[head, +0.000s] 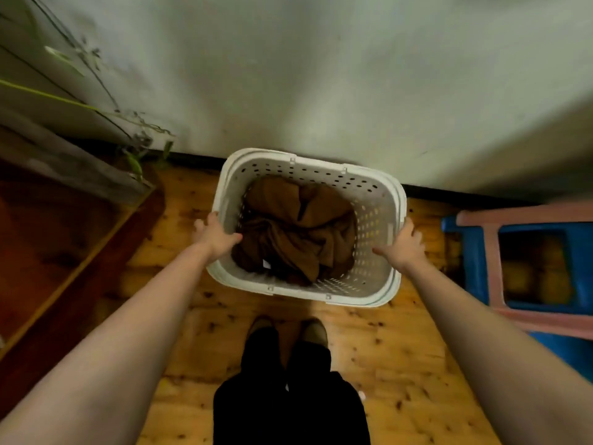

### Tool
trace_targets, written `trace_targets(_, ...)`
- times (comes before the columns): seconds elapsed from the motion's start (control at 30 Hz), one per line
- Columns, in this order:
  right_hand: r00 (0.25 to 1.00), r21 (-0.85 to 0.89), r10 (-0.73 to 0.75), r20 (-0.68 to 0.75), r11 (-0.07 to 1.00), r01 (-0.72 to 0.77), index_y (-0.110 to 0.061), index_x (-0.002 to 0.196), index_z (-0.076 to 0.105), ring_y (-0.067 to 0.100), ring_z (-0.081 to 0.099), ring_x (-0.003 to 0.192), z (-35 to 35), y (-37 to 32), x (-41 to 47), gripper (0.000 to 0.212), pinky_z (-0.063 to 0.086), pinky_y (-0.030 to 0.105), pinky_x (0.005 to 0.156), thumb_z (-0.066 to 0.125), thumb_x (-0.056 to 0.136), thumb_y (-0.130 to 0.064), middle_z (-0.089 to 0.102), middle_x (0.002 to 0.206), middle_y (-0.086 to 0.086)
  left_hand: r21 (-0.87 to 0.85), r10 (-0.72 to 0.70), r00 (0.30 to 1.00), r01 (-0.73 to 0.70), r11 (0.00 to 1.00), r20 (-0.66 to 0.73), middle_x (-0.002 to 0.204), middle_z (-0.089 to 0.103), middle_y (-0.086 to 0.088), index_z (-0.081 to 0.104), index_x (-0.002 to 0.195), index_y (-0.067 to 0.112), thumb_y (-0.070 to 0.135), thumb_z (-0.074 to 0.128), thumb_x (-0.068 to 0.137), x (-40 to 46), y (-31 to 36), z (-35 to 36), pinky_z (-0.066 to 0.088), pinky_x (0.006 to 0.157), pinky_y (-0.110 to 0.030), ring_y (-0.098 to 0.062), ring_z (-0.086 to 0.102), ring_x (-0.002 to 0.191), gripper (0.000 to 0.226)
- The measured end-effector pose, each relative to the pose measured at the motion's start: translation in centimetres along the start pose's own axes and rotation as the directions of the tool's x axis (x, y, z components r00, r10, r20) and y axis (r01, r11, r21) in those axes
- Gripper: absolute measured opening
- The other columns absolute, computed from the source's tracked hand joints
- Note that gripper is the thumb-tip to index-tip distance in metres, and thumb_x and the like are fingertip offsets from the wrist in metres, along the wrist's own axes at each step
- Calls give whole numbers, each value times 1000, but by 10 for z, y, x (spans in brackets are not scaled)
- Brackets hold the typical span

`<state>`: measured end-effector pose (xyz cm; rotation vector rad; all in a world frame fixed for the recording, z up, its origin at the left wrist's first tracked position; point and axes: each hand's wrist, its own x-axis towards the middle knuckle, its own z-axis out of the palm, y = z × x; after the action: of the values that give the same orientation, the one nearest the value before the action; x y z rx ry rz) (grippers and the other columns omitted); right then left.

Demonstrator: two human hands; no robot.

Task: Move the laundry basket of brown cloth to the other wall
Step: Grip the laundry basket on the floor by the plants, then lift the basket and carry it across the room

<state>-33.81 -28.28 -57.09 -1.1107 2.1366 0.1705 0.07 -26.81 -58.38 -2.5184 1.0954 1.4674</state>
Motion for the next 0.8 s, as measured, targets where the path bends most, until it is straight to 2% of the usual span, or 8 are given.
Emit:
trace_targets(0.1,994,191,103,-24,977,-96,-16,153,1,43,26,140,16,10,26,110,27,53,112,78,75,-26,20,155,21,89,83,943,-57,994,-322,148,34,-19,29,146,14,25,62,88,21,-3,6,36,108,-48,-39,38,134,67)
trace_targets(0.17,988,277,147,-37,952,-131,-14,153,4,43,30,139,20,16,38,107,29,53,112,78,75,-22,26,154,22,111,71,914,-28,993,-399,145,39,-19,32,144,13,25,63,88,33,-6,6,38,105,-48,-38,40,133,65)
trace_targets(0.27,986,280,160,-39,949,-143,-8,146,20,44,43,131,23,23,51,87,39,55,105,74,80,-22,42,145,22,48,68,932,-55,997,-357,141,48,-19,35,143,10,22,61,90,53,-8,10,42,104,-49,-40,47,128,61)
trace_targets(0.37,985,225,166,-55,963,-150,-6,133,36,44,52,119,25,24,58,61,47,56,95,68,84,-23,53,132,23,-59,79,947,-102,993,-310,128,57,-21,38,135,6,17,57,92,61,-6,17,49,90,-49,-42,57,113,49)
trace_targets(0.5,987,232,153,-56,963,-136,0,125,47,42,57,112,29,21,69,49,50,51,91,65,86,-25,58,124,23,-95,61,931,-102,990,-359,122,58,-23,41,128,4,18,56,91,67,1,23,48,82,-47,-44,58,108,43)
trace_targets(0.6,971,235,184,-152,961,-146,1,118,54,42,60,105,28,19,77,42,51,45,82,61,88,-27,63,113,22,-46,58,933,-80,996,-354,120,60,-23,44,124,3,26,54,93,72,-1,20,48,78,-44,-43,59,106,40)
trace_targets(0.7,974,519,226,9,831,-198,2,92,55,34,58,63,31,17,83,18,44,35,53,61,89,-15,56,74,16,-46,26,952,-42,998,-304,117,61,-25,48,121,0,31,50,96,75,2,15,52,85,-48,-43,61,103,39)
trace_targets(0.8,979,594,184,92,779,-202,-5,66,48,22,38,45,20,16,83,27,34,30,45,62,89,-13,43,57,12,-42,22,944,-38,998,-330,120,59,-28,51,122,-5,31,45,98,67,10,9,49,86,-46,-45,58,109,43)
